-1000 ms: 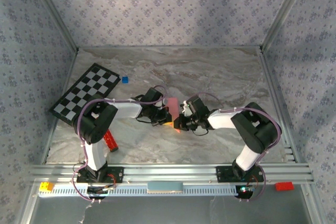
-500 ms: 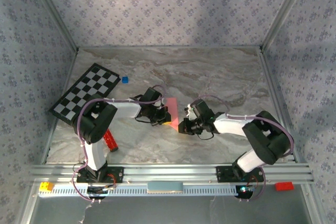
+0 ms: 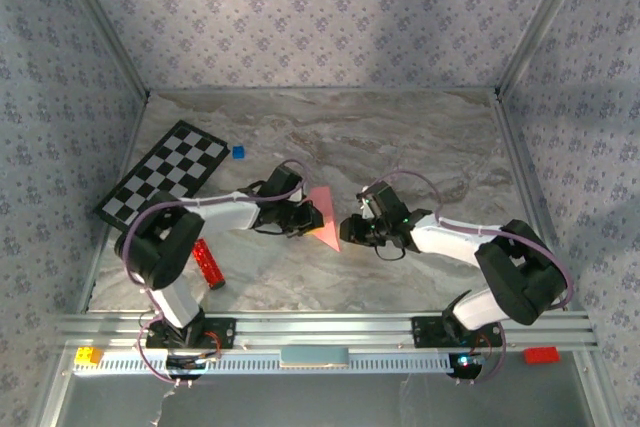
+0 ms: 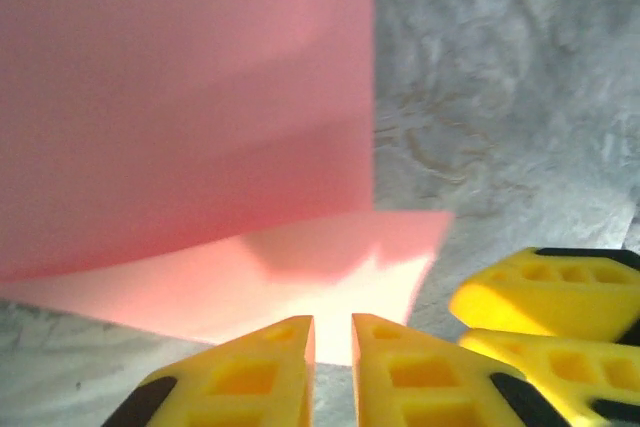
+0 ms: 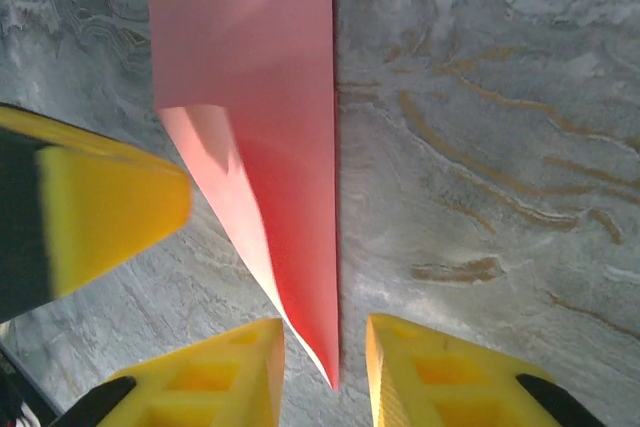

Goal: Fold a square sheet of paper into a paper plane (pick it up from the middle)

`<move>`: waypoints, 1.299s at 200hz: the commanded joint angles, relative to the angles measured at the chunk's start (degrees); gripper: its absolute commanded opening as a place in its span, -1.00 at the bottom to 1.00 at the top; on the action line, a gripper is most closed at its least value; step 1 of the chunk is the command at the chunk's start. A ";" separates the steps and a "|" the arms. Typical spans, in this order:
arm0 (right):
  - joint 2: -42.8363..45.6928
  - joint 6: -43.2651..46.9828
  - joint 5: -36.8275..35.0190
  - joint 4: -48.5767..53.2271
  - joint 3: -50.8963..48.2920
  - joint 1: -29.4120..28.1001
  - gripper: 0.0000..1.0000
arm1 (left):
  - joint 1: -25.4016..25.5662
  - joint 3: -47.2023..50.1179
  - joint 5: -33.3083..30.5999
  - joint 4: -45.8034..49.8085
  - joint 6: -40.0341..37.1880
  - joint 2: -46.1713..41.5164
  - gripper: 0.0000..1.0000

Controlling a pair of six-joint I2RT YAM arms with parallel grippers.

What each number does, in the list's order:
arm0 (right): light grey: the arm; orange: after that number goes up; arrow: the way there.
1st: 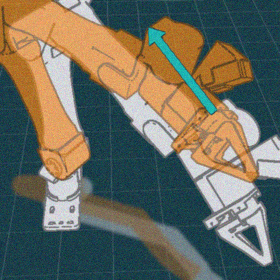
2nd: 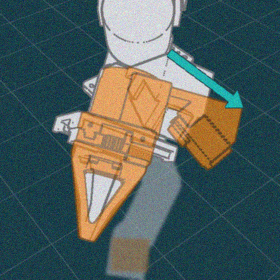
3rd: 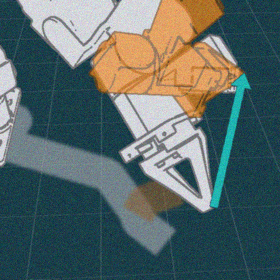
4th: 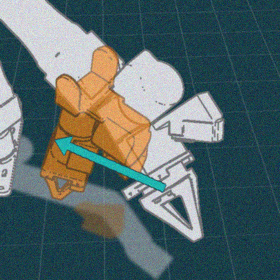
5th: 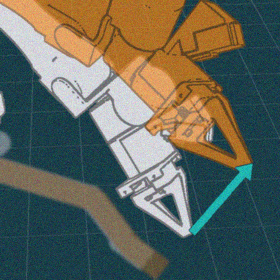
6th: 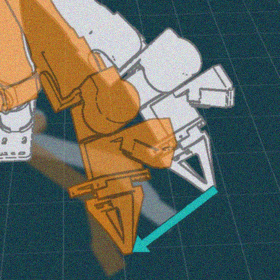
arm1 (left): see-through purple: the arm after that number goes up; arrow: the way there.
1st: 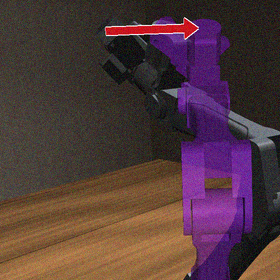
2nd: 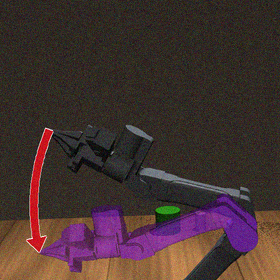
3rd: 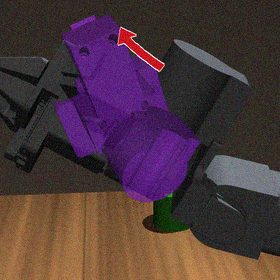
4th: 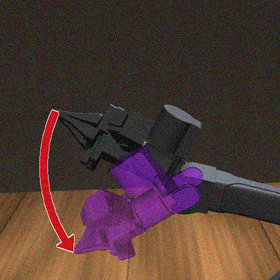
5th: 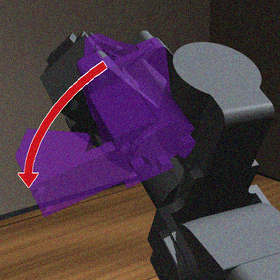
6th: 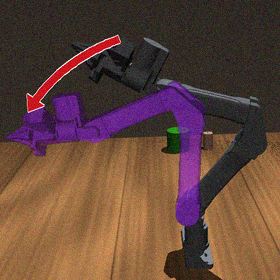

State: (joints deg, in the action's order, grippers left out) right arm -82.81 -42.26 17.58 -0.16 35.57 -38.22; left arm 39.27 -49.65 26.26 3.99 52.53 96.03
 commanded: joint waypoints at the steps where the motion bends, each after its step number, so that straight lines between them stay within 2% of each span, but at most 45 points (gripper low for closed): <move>1: -1.02 -0.46 -1.48 0.17 2.07 -1.03 -0.39 | -0.60 -0.01 -3.72 4.16 -1.65 -3.68 -0.54; 31: -3.05 0.05 -0.45 -0.78 3.64 -2.27 -0.29 | -3.90 1.14 -2.29 5.03 -2.95 -3.96 -0.45; 73: -6.96 0.51 -0.73 -1.20 6.24 -2.09 -0.27 | -6.95 2.18 0.60 4.89 -4.36 -3.85 -0.45; 96: -8.67 0.97 0.81 -2.41 7.18 -1.30 -0.34 | -7.84 2.10 1.59 4.98 -4.63 -3.24 -0.45; 146: -9.86 1.67 5.02 -5.34 6.95 0.66 -0.68 | -10.76 2.01 6.13 3.40 -4.63 -1.22 -0.43; 170: -9.11 1.96 6.00 -6.39 5.93 1.07 -0.78 | -12.42 1.55 8.52 2.57 -4.51 -0.11 -0.39; 225: -6.16 0.77 7.77 -11.77 1.90 2.31 -0.81 | -15.10 1.35 12.68 -1.43 -1.74 2.04 -0.20; 260: -4.79 -0.23 8.25 -13.93 0.09 3.19 -0.82 | -15.24 0.66 12.74 -2.09 -1.12 2.93 -0.09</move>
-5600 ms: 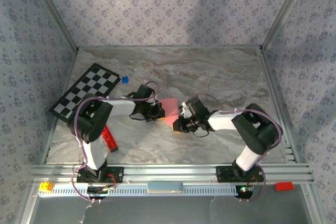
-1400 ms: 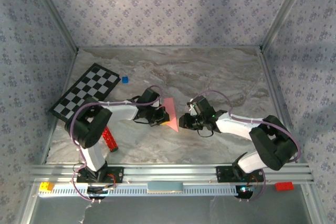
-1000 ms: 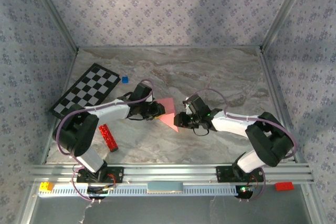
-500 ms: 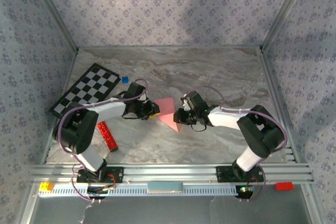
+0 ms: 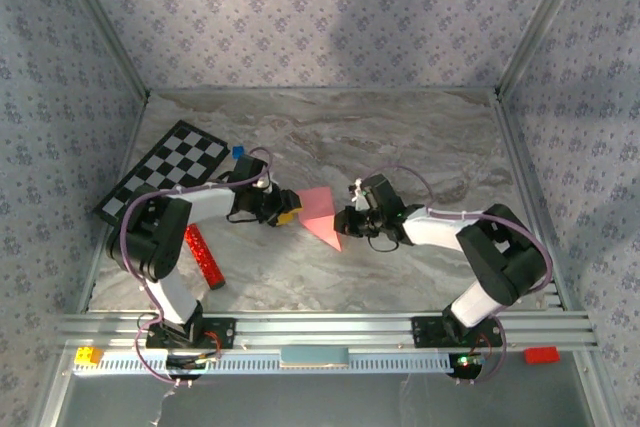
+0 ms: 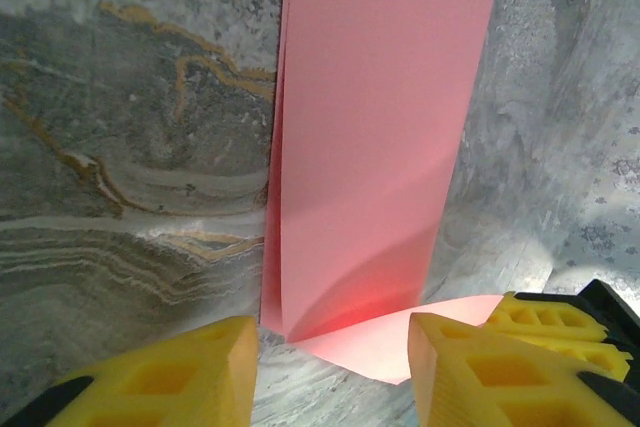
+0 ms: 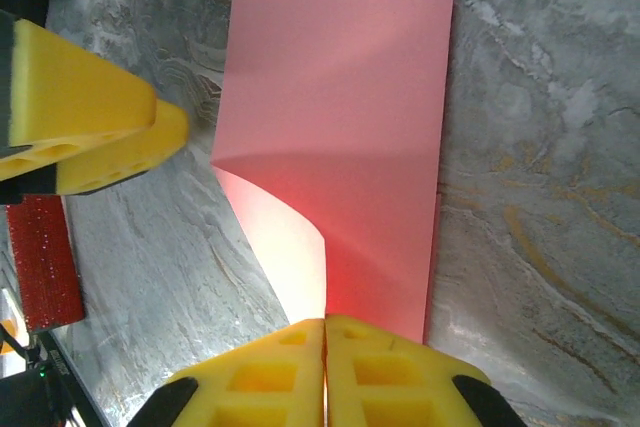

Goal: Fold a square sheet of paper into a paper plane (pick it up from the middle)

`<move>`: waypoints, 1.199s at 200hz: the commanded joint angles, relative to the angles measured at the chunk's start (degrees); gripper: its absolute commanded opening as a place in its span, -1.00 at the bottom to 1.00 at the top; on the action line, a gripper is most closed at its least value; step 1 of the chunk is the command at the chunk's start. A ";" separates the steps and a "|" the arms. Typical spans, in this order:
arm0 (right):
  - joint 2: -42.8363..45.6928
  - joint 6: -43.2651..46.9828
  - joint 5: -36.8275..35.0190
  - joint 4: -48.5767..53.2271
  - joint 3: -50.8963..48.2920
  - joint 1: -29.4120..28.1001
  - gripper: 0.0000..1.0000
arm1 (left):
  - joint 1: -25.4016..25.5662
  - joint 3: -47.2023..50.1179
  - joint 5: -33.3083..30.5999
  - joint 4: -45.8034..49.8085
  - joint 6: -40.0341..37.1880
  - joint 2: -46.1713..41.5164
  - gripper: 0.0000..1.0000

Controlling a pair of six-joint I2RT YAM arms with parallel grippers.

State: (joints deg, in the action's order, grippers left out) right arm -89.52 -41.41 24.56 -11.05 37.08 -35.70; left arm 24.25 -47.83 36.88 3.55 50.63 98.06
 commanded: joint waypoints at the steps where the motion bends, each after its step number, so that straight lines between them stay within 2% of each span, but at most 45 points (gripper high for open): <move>1: 1.95 -1.06 1.28 -3.12 -1.45 0.70 -0.82 | -0.24 -1.14 2.13 -1.64 0.78 0.94 -0.09; 53: 2.34 -1.48 1.98 -4.07 -2.45 1.40 -0.82 | -0.24 -1.73 3.36 -3.68 2.01 3.00 -0.09; 162: 2.93 -1.60 3.29 -5.39 -3.40 2.32 -0.83 | -0.08 -2.27 5.48 -7.29 3.68 5.82 -0.37; 205: 3.06 -2.01 3.31 -5.91 -3.92 2.48 -0.83 | -0.09 -2.00 5.71 -7.81 3.90 5.43 -0.38; 240: 3.03 -2.03 3.35 -6.18 -3.95 2.53 -0.84 | 0.09 -2.35 6.38 -8.51 4.21 6.09 -0.49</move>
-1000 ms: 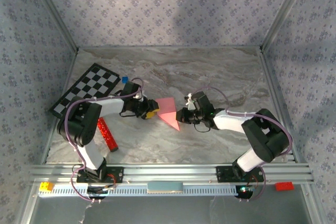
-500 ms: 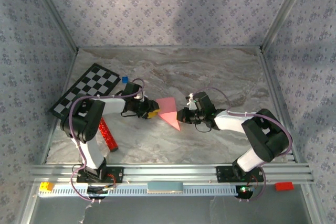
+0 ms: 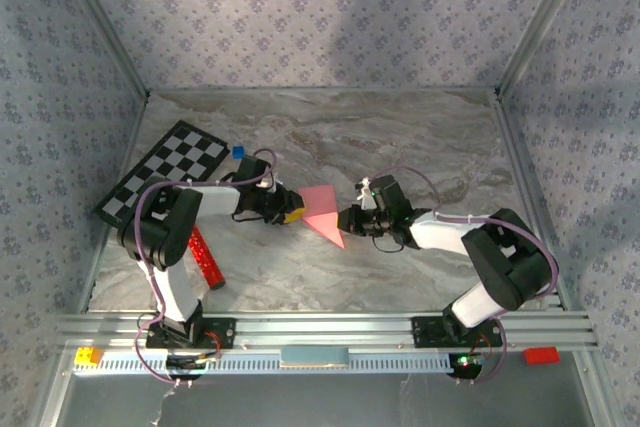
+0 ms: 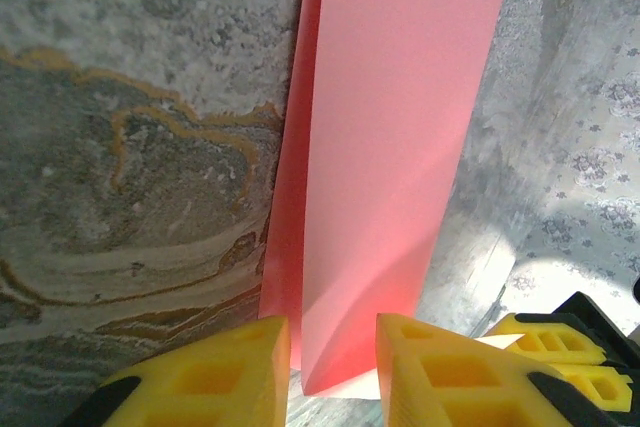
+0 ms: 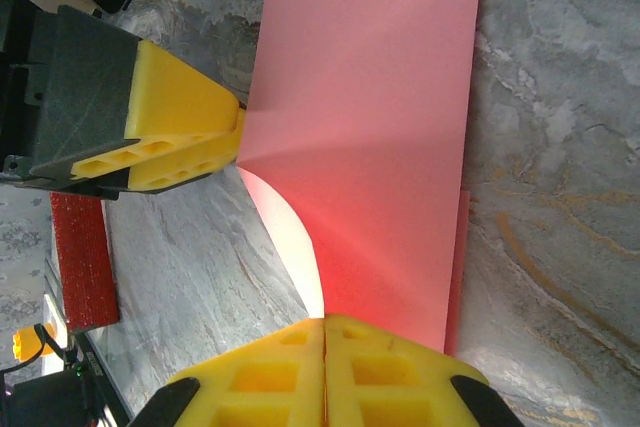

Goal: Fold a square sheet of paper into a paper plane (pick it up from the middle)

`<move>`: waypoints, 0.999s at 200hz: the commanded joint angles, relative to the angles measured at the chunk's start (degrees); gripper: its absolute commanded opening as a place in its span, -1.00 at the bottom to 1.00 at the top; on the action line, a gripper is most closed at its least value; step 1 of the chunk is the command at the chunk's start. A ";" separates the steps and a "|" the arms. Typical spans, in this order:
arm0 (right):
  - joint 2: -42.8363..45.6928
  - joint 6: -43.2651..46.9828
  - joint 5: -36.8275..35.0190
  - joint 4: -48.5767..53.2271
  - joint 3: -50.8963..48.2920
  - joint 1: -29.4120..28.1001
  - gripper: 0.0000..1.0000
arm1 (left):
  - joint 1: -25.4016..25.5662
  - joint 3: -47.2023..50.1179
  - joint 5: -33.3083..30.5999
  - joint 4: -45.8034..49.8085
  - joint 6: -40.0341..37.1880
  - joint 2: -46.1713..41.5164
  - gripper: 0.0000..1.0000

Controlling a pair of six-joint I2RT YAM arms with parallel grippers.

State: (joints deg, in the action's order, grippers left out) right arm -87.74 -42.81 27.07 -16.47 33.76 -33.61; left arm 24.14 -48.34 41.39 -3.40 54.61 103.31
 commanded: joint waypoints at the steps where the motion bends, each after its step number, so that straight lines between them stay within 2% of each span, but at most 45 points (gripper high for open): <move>1: 1.26 -0.67 0.81 -0.76 -0.71 0.41 -0.84 | 0.20 -1.85 1.87 -1.54 0.23 0.89 -0.50; 139: 1.26 -0.38 0.68 -0.67 -1.53 1.16 -0.83 | 0.40 -2.28 2.20 -2.66 0.85 1.79 -0.85; 172: 1.21 -0.20 0.56 -0.17 -1.59 1.28 -0.82 | 0.51 -2.04 2.51 -3.19 0.85 1.73 -1.00; 200: 1.40 0.13 -1.07 2.41 -1.24 1.34 -0.74 | 0.73 -1.62 1.70 -3.61 1.52 0.66 -1.00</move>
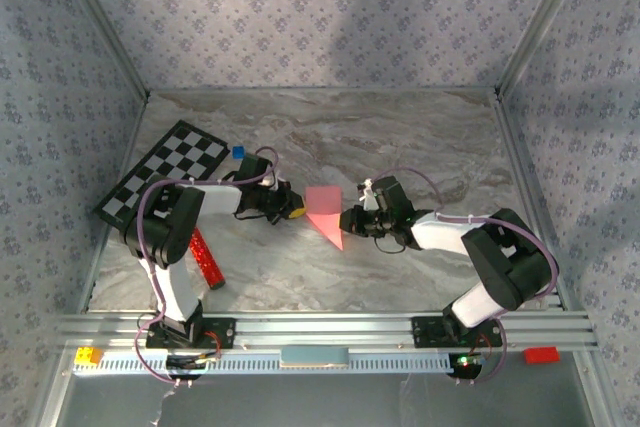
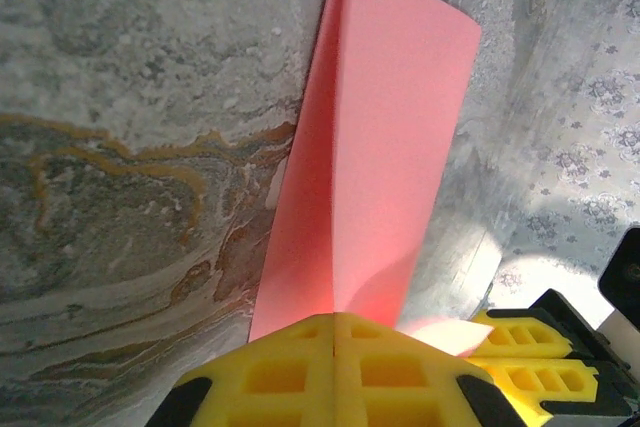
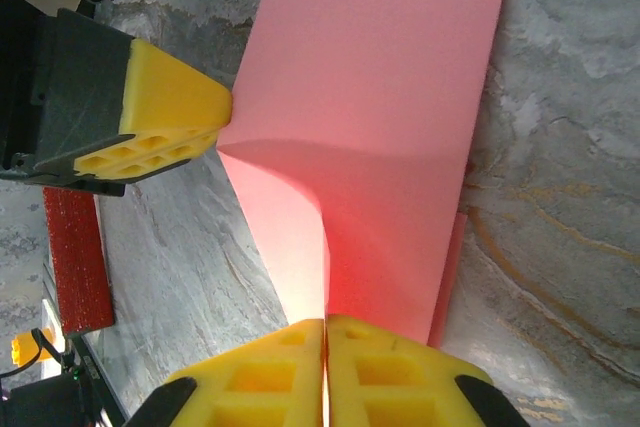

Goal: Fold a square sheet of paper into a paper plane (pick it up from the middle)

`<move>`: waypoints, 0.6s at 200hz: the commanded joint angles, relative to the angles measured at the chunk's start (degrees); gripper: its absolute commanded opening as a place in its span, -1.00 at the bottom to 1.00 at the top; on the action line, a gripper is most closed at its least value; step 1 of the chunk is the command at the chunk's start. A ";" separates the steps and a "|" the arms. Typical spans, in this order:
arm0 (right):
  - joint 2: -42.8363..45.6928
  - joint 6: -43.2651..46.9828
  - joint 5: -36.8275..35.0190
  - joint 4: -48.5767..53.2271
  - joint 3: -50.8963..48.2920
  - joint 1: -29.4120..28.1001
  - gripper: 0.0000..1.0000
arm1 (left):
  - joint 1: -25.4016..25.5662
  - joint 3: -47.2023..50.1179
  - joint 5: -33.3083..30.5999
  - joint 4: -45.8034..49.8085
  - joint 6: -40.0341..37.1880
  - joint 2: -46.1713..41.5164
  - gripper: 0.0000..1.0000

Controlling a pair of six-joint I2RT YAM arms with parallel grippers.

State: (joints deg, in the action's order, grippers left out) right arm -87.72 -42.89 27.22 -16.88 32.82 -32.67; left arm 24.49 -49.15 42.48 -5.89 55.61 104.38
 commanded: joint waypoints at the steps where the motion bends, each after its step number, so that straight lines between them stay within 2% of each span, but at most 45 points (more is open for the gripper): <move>1: 1.40 0.24 -1.31 3.00 -0.26 0.36 -0.73 | 0.43 -0.75 0.55 -1.13 0.57 -0.45 -1.00; 15: 2.23 0.62 -2.93 4.98 -0.12 0.29 -0.60 | 0.56 -0.11 -0.90 -1.23 1.62 -1.60 -1.00; 32: 4.84 1.42 -7.37 9.20 0.10 -0.20 -0.28 | 1.06 0.87 -2.89 -1.40 3.44 -3.23 -1.00; 49: 8.61 2.85 -15.50 15.62 0.57 -1.54 -0.11 | 1.72 2.60 -5.61 -1.68 5.60 -5.50 -1.00; 68: 12.90 4.91 -21.82 19.31 0.48 -3.43 -0.05 | 2.47 3.94 -8.01 -1.92 7.82 -7.85 -1.00; 87: 16.98 8.52 -26.63 18.46 -0.20 -7.68 -0.05 | 3.35 5.38 -10.31 -2.02 10.08 -10.15 -1.00; 120: 17.59 21.54 -42.92 9.54 -2.46 -22.04 -0.07 | 4.78 6.33 -13.10 -1.51 12.27 -13.13 -1.00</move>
State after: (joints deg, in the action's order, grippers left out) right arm -69.80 -33.36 -0.71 -2.79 32.47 -46.09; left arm 28.32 -43.66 32.67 -6.72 65.04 94.17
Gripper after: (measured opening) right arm 0.470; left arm 0.044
